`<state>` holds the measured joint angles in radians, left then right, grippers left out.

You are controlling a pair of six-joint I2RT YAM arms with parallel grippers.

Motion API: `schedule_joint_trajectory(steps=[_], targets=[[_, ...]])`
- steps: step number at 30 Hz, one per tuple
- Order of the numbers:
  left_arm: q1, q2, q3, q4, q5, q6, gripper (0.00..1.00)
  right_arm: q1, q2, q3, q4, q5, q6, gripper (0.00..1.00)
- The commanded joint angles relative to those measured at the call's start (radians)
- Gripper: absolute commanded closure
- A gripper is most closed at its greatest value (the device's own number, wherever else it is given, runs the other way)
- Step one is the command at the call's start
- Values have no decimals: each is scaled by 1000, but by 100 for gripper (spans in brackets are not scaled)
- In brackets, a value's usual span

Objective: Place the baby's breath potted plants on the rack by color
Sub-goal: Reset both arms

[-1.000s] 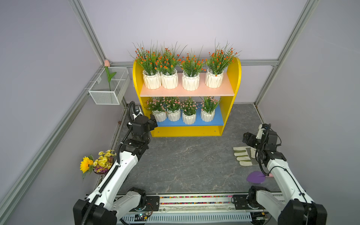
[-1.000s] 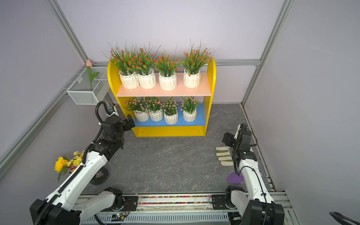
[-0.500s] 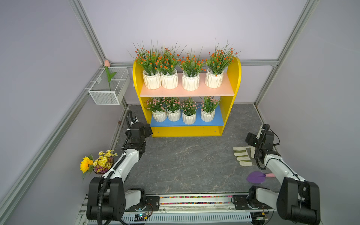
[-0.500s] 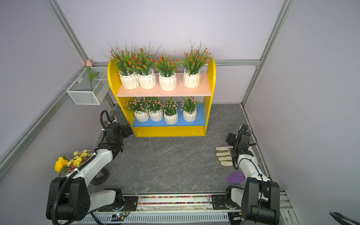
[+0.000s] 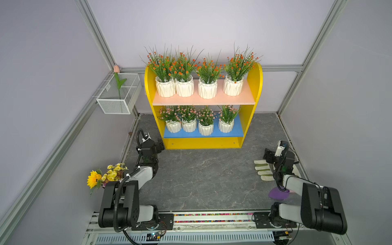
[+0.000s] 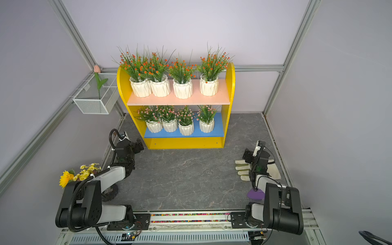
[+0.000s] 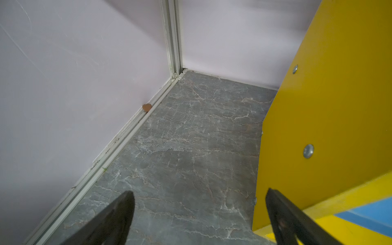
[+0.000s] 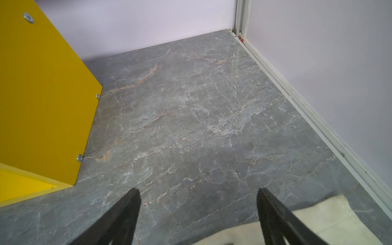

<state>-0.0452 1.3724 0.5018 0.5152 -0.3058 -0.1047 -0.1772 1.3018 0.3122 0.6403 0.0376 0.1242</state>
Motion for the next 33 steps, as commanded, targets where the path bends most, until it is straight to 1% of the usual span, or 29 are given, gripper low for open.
schedule_joint_trajectory(steps=[1, 3, 5, 6, 7, 8, 9, 11, 13, 14, 16, 18, 20, 21, 22, 24, 26, 27, 28, 31, 33], targets=[[7, 49, -83, 210, 52, 29, 1, -8, 31, 0, 165, -41, -6, 12], [8, 80, -124, 308, 78, 42, 1, -8, 53, 13, 169, -48, 5, 11], [8, 102, -122, 320, 96, 49, 1, -8, 78, 27, 175, -70, 15, 12], [8, 112, -115, 306, 99, 48, 1, -7, 104, 17, 225, -79, 23, 12], [8, 135, -109, 318, 94, 45, 1, -7, 146, -1, 327, -107, 26, 11], [8, 152, -117, 358, 98, 51, 1, -7, 145, -4, 321, -136, 12, 12], [8, 154, -116, 360, 90, 47, 1, -6, 122, 2, 271, -137, 4, 12], [8, 144, -95, 305, 84, 42, 1, -5, 143, -12, 339, -143, 7, 11], [7, 133, -78, 251, 85, 39, 1, 0, 145, -8, 327, -182, -17, 12], [8, 139, -83, 275, 85, 43, 1, 12, 145, -7, 329, -187, -36, 11], [8, 135, -78, 260, 86, 40, 1, 40, 170, -4, 353, -195, -70, 12], [8, 137, -80, 266, 87, 43, 1, 91, 205, -4, 364, -178, -135, 11], [6, 133, -68, 233, 101, 57, 1, 148, 280, -11, 471, -124, -181, 12], [7, 137, -67, 237, 108, 58, 1, 158, 245, -5, 396, -92, -191, 11], [6, 134, -65, 233, 108, 61, 1, 162, 220, 8, 333, -56, -182, 12], [7, 136, -65, 237, 108, 60, 1, 166, 265, 8, 410, -34, -174, 12], [6, 136, -66, 234, 109, 61, 1, 169, 235, 18, 341, 7, -165, 12], [7, 136, -66, 232, 108, 60, 1, 170, 245, 17, 364, 21, -162, 12], [6, 136, -66, 232, 108, 61, 1, 172, 256, 10, 394, 24, -162, 11], [6, 136, -66, 233, 108, 61, 1, 175, 251, 7, 394, 7, -169, 12], [6, 136, -66, 232, 108, 61, 1, 175, 246, 21, 352, 4, -173, 12]])
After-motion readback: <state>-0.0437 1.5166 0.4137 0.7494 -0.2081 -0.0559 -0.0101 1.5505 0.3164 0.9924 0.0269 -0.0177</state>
